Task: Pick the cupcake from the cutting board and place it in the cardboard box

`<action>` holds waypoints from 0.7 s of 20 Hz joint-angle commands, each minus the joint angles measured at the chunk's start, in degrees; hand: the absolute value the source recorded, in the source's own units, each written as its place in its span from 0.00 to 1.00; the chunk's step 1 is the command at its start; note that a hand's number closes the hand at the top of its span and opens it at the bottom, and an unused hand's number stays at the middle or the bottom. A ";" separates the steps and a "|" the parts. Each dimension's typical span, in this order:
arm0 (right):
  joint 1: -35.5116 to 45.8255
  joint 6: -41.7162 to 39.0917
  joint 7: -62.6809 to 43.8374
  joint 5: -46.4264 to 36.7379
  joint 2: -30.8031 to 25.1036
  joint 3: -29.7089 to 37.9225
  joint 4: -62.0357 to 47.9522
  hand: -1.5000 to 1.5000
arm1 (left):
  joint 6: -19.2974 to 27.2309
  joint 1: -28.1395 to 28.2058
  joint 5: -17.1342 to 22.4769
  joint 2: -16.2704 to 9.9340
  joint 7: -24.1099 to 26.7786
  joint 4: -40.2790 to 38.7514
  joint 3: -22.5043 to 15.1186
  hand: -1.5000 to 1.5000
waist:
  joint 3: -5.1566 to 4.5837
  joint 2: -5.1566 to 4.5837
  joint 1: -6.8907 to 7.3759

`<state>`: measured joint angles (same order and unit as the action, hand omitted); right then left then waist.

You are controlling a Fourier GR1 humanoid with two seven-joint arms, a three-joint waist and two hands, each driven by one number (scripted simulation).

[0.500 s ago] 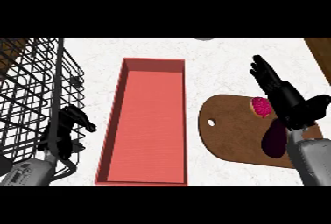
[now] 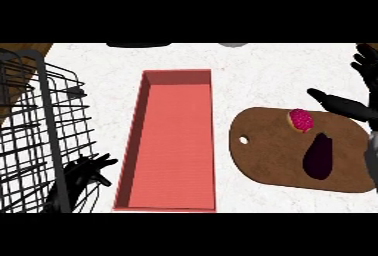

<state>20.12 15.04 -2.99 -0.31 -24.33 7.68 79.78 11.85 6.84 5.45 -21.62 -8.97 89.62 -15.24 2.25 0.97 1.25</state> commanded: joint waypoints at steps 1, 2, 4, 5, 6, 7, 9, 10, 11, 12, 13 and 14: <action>-0.07 15.56 2.58 -3.30 4.81 6.83 -4.15 0.00 | 2.14 -3.65 -2.23 -2.84 5.00 0.75 4.87 0.50 | -2.07 -1.31 -0.19; 1.07 18.03 3.78 -3.47 6.84 7.06 -4.73 0.00 | 3.32 -5.04 -3.52 -0.96 3.89 1.44 3.83 0.50 | -2.07 -1.40 -0.29; -0.97 18.94 9.23 -3.08 9.57 6.84 -4.93 0.00 | 3.26 -4.57 -3.76 -1.31 1.75 2.86 4.88 0.50 | -2.10 -1.19 -0.68; 0.32 19.87 7.29 -5.84 9.86 4.03 -4.44 0.00 | 2.90 -7.27 -4.31 -1.36 1.90 0.22 5.87 0.50 | -2.23 -1.23 -1.15; -1.97 17.72 7.59 -7.33 7.38 3.27 -5.54 0.00 | 3.97 -4.31 -4.80 -0.30 1.44 3.78 4.65 0.50 | -2.22 -1.04 -0.93; -0.82 15.69 4.97 -8.97 4.14 2.35 -6.76 0.00 | 4.11 -3.91 -5.54 -0.66 1.74 2.90 4.92 0.50 | -2.27 -1.08 -0.84; -1.95 11.61 -1.52 -12.51 0.23 -1.55 -6.36 0.00 | 1.97 -5.10 -3.79 -1.50 0.97 3.27 6.32 0.50 | -2.41 -0.94 -1.47; -4.01 8.52 -3.08 -14.04 -4.01 -1.93 -6.60 0.00 | 3.02 -4.05 -5.01 -0.80 0.93 3.05 5.44 0.50 | -2.48 -0.85 -2.23; -2.73 7.74 -5.97 -16.26 -6.00 -3.09 -7.05 0.00 | 1.85 -2.31 -3.76 -2.14 0.56 5.41 6.39 0.50 | -2.49 -0.74 -1.17; -2.37 4.67 -7.66 -16.69 -7.52 -4.40 -7.47 0.00 | 1.42 -4.65 -3.47 -2.23 -0.38 4.13 7.01 0.50 | -2.50 -0.92 -1.65; -4.08 2.58 -10.45 -17.51 -7.67 -6.58 -5.50 0.00 | 2.12 -2.99 -4.58 -1.45 2.00 3.01 6.26 0.50 | -2.61 -0.66 -2.20; -1.38 -0.64 -14.67 -17.16 -9.35 -7.13 -5.05 0.00 | 0.79 -1.70 -3.67 -2.15 2.31 4.44 6.26 0.50 | -2.60 -0.59 -1.30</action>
<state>17.89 21.42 -9.05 -14.37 -28.61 4.51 73.98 10.31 9.04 3.92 -22.35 -11.61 93.87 -13.13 0.48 0.20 0.06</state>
